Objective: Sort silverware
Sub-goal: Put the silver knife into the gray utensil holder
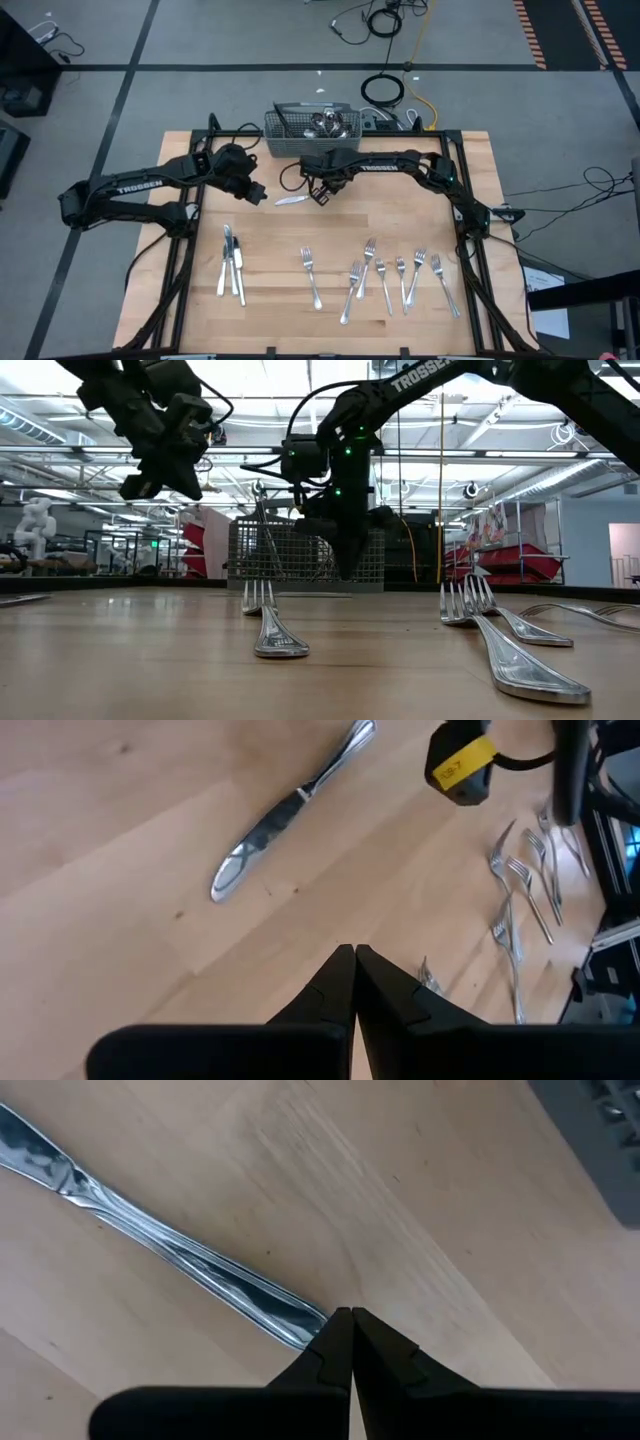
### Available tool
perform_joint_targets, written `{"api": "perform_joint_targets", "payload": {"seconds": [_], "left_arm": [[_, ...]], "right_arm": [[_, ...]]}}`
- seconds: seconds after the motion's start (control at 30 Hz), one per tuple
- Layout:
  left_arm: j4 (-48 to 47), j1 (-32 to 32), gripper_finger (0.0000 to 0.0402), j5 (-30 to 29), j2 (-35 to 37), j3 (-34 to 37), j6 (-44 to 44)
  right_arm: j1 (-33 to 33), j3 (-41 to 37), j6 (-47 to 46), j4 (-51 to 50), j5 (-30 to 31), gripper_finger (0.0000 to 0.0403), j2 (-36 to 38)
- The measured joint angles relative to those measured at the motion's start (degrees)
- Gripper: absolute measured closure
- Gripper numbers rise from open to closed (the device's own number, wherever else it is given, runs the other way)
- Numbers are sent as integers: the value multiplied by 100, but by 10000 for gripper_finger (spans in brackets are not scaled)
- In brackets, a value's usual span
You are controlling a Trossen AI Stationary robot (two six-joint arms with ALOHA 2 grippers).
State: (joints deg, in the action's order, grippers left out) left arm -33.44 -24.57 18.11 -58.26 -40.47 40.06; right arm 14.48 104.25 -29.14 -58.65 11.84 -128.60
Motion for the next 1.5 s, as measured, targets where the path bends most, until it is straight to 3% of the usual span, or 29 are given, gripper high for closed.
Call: {"api": "perform_joint_targets", "payload": {"seconds": [0.27,0.8,0.93,1.23,1.5], "left_arm": [[18,-60,384,9,2,0,-31],[155,-60,375,-31,2,86,217],[617,-34,343,-44,2,715,1148],[3767,467,271,-526,33,2444,3732],[3951,558,267,-919,33,2815,4383]], "right_arm": [[-48,-418,-35,352,-174,403,2],[-44,-448,-20,610,-178,403,7],[-39,-450,-149,613,-180,403,7],[-13,-455,-444,825,-325,403,5],[28,-457,-553,1074,-461,403,2]]}}
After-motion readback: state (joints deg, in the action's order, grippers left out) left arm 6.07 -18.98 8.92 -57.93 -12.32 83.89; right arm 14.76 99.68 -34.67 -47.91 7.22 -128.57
